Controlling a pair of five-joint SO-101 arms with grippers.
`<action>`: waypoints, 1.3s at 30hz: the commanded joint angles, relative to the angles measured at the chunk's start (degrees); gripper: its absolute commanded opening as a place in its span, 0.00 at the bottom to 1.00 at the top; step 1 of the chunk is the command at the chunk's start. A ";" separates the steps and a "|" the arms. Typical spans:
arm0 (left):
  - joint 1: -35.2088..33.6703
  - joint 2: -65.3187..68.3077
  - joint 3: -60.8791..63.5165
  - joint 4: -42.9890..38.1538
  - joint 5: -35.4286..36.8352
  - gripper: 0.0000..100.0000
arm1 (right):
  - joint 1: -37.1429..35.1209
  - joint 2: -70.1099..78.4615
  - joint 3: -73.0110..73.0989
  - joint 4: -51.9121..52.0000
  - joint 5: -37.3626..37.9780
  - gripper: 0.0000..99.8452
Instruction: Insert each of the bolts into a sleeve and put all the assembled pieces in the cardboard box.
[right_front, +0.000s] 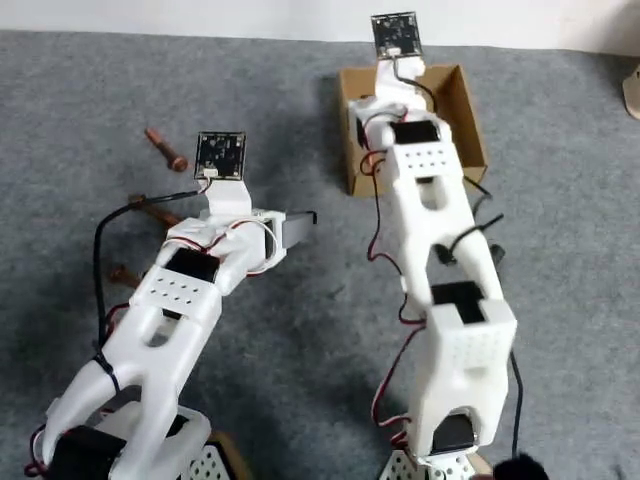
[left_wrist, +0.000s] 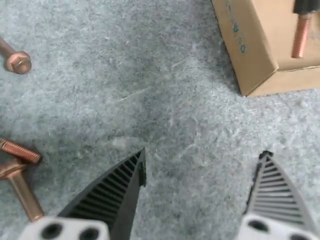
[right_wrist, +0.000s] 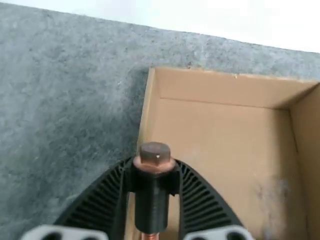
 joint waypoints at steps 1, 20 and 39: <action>-0.75 -0.31 -0.31 -0.97 -0.62 0.32 | -0.22 1.71 -8.84 0.13 0.79 0.00; -0.66 -0.31 -0.31 -1.14 -0.62 0.32 | 0.48 9.01 -10.07 6.11 0.79 0.00; -0.31 -0.22 -0.31 -1.14 -0.62 0.32 | -0.57 9.54 -10.68 13.76 -2.37 0.14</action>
